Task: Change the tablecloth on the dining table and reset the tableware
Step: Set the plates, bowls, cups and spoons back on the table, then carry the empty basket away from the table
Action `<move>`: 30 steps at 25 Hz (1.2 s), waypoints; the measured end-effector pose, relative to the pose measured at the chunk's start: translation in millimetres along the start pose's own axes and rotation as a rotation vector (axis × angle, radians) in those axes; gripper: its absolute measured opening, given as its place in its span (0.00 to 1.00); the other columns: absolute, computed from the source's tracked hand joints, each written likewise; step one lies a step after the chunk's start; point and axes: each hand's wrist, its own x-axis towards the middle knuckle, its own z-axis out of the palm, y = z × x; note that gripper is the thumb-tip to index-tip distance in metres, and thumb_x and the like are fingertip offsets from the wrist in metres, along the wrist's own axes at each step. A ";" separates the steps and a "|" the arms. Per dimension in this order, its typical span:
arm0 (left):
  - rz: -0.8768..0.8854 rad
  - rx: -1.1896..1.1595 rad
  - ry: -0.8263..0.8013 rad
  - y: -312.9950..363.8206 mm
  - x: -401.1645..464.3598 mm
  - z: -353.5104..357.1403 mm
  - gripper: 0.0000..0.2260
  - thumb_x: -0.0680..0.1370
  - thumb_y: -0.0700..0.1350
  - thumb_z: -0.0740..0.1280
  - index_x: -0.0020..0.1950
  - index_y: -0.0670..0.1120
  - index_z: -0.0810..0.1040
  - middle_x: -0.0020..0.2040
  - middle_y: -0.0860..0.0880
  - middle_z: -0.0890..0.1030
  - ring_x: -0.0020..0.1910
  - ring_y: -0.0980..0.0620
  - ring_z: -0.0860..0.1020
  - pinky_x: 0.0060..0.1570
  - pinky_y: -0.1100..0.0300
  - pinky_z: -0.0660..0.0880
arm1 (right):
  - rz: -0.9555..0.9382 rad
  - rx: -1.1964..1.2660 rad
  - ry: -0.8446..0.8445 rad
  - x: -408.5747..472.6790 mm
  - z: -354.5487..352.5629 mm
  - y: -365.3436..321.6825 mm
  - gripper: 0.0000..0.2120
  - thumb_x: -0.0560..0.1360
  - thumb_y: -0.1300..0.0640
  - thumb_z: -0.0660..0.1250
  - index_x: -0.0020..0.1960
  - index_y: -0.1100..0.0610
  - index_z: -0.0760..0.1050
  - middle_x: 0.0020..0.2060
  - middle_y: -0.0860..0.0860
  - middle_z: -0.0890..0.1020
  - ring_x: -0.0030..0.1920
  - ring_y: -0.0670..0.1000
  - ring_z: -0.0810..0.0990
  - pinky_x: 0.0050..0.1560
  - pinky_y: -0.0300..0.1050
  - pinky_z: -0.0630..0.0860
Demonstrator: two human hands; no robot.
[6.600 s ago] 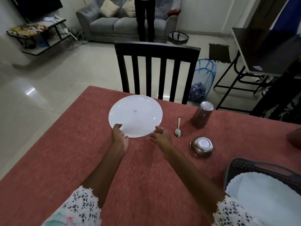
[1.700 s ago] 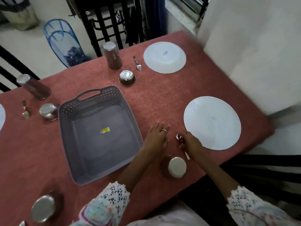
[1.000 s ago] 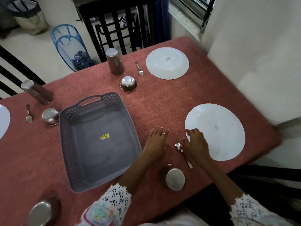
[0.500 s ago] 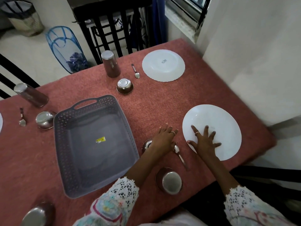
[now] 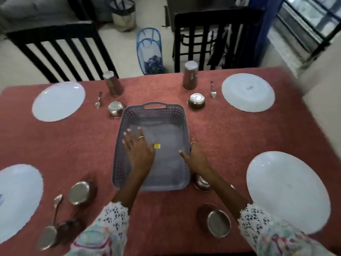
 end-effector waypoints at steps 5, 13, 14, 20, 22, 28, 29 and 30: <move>-0.366 0.043 -0.184 -115.6 -7.4 -33.7 0.30 0.76 0.50 0.65 0.73 0.35 0.61 0.69 0.32 0.66 0.70 0.35 0.63 0.70 0.47 0.60 | 0.047 0.020 -0.038 10.7 13.9 3.3 0.14 0.70 0.60 0.65 0.54 0.64 0.71 0.50 0.59 0.78 0.52 0.62 0.78 0.49 0.52 0.75; -0.467 -1.209 -0.218 -155.9 -64.5 -103.9 0.11 0.77 0.42 0.64 0.57 0.39 0.76 0.43 0.44 0.84 0.43 0.44 0.83 0.45 0.50 0.81 | -0.153 0.083 0.006 -71.4 -9.6 -56.7 0.10 0.69 0.64 0.63 0.50 0.58 0.71 0.47 0.58 0.80 0.46 0.60 0.80 0.46 0.61 0.79; -0.474 -1.341 -0.224 -155.4 -75.3 -119.9 0.07 0.79 0.39 0.61 0.55 0.40 0.74 0.38 0.47 0.84 0.35 0.49 0.83 0.36 0.57 0.81 | -0.178 0.088 0.016 -82.4 -10.3 -63.8 0.10 0.69 0.65 0.62 0.51 0.59 0.72 0.47 0.58 0.81 0.45 0.60 0.81 0.45 0.62 0.80; -0.366 -1.587 -0.117 -244.1 -161.0 -195.7 0.11 0.81 0.38 0.57 0.60 0.45 0.75 0.42 0.50 0.85 0.38 0.53 0.83 0.36 0.61 0.80 | -0.288 0.052 0.051 -192.2 40.3 -106.4 0.11 0.72 0.64 0.63 0.54 0.62 0.74 0.49 0.61 0.81 0.46 0.63 0.81 0.46 0.62 0.79; -0.368 -1.590 -0.097 -282.5 -190.2 -215.5 0.14 0.81 0.38 0.57 0.63 0.46 0.75 0.45 0.51 0.84 0.43 0.52 0.82 0.39 0.59 0.80 | -0.307 0.064 0.022 -231.3 69.3 -120.0 0.08 0.73 0.65 0.63 0.52 0.63 0.74 0.47 0.62 0.81 0.44 0.63 0.81 0.43 0.62 0.80; -0.416 -1.623 -0.023 -370.2 -230.6 -252.0 0.14 0.81 0.37 0.56 0.63 0.48 0.74 0.39 0.53 0.85 0.35 0.55 0.82 0.36 0.61 0.80 | -0.279 0.113 -0.101 -300.8 139.4 -152.5 0.09 0.77 0.64 0.62 0.56 0.65 0.72 0.47 0.61 0.79 0.40 0.59 0.81 0.38 0.49 0.80; -0.426 -1.627 -0.021 -381.3 -232.3 -255.6 0.14 0.81 0.37 0.56 0.61 0.49 0.75 0.37 0.53 0.85 0.33 0.55 0.82 0.35 0.62 0.80 | -0.279 0.119 -0.106 -304.6 149.2 -157.8 0.08 0.77 0.64 0.62 0.55 0.65 0.72 0.47 0.61 0.79 0.39 0.59 0.81 0.37 0.48 0.80; -0.431 -1.635 -0.020 -389.8 -232.9 -256.9 0.13 0.81 0.36 0.56 0.59 0.49 0.75 0.36 0.53 0.85 0.32 0.55 0.82 0.34 0.62 0.80 | -0.278 0.128 -0.110 -308.3 156.0 -162.5 0.07 0.77 0.64 0.62 0.54 0.64 0.72 0.46 0.61 0.79 0.37 0.57 0.80 0.34 0.46 0.80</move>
